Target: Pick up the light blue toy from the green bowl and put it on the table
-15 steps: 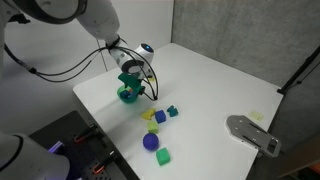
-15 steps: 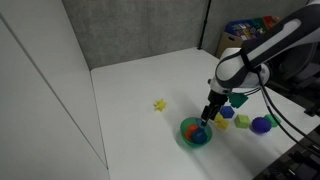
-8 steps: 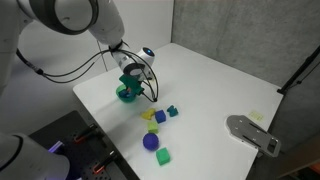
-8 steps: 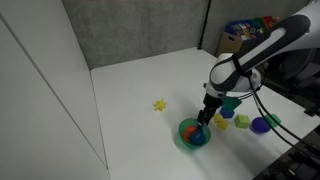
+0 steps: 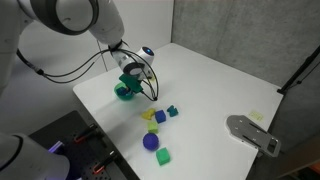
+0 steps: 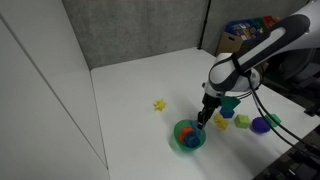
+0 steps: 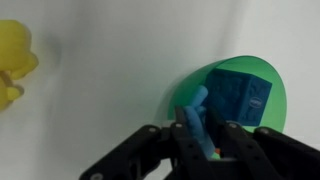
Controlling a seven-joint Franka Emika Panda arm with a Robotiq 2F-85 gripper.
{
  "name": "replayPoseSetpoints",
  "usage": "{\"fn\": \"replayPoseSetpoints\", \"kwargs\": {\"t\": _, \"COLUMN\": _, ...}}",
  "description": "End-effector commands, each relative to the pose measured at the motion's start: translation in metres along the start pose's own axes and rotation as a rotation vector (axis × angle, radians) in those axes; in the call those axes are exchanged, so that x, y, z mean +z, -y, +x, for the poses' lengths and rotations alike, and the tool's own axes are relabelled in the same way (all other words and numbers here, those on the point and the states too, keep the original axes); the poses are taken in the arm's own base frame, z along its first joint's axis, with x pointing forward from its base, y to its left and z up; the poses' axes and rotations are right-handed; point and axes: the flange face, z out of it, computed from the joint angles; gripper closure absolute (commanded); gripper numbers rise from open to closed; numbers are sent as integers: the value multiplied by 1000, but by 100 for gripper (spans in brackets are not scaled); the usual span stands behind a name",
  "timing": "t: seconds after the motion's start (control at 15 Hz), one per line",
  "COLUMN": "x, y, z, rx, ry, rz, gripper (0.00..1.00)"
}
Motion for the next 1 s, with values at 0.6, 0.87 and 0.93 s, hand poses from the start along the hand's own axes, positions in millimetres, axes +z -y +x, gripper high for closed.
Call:
{"fn": "replayPoseSetpoints", "kwargs": {"t": 0.6, "x": -31, "y": 25, "z": -2, "rx": -99, "ry": -17, "rz": -30, "gripper": 93}}
{"fn": "replayPoseSetpoints", "kwargs": {"t": 0.87, "x": -51, "y": 24, "z": -2, "rx": -124, "ry": -39, "rz": -12, "gripper": 93}}
{"fn": "replayPoseSetpoints", "kwargs": {"t": 0.93, "x": -55, "y": 23, "z": -3, "rx": -129, "ry": -43, "rz": -11, "gripper": 93}}
